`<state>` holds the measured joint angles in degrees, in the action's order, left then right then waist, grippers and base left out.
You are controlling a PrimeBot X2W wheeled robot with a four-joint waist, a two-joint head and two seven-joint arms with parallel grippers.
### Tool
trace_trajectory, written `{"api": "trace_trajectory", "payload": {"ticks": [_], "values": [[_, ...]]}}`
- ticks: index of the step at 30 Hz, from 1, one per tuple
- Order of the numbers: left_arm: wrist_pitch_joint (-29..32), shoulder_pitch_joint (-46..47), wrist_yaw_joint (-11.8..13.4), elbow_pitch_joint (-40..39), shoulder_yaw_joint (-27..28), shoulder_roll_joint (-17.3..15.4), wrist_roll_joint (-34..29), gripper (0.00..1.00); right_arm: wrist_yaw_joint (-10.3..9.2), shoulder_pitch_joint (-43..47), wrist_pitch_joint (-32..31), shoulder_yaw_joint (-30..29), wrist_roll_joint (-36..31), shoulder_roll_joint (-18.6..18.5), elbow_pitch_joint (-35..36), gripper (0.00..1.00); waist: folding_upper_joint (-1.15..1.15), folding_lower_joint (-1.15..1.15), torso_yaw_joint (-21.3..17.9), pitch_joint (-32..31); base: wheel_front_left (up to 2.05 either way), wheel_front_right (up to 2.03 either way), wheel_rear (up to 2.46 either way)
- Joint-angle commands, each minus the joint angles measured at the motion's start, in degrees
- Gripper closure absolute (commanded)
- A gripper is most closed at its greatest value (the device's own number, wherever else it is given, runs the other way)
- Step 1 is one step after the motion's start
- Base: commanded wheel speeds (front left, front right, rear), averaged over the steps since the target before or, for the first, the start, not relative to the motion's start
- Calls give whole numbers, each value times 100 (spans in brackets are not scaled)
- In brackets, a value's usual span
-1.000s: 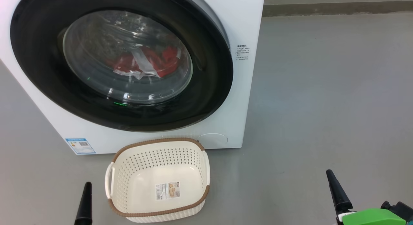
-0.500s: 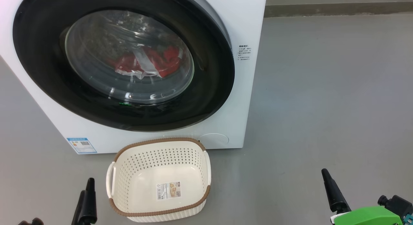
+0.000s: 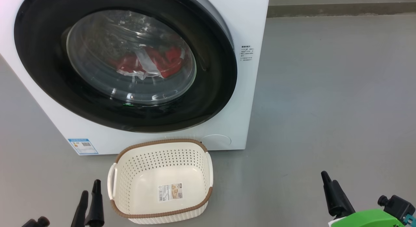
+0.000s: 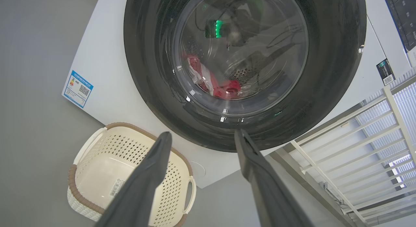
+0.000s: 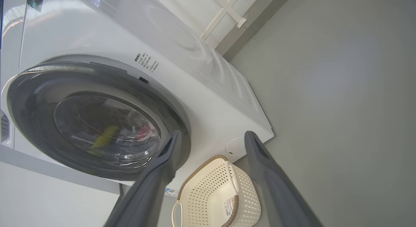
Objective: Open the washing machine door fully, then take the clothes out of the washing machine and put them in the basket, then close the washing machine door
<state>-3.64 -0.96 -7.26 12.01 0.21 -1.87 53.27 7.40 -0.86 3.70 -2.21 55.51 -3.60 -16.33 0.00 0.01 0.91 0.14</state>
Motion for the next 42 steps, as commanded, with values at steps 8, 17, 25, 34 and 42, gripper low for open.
{"api": "trace_trajectory", "payload": {"ticks": [8,17,25,34,42], "values": [[-220,24,-13,-292,-4,-166,-738,0,5,53,218,194,-732,-79,240,0,0,0,33,-3,0,0,0],[-371,-28,-15,-393,-67,-206,-1305,0,6,102,369,258,-1296,-103,303,0,0,0,46,4,0,0,0],[-489,-60,-16,-457,-78,-223,-1765,0,6,146,486,311,-1728,-117,345,0,0,0,55,13,0,0,0],[-641,-90,-18,-550,-102,-250,-2354,0,7,196,637,309,-2261,-134,437,0,0,0,72,22,0,0,0],[-775,-121,-19,-636,-149,-292,-2854,0,7,235,771,322,-2742,-151,514,0,0,-1,72,33,0,0,0]]}}
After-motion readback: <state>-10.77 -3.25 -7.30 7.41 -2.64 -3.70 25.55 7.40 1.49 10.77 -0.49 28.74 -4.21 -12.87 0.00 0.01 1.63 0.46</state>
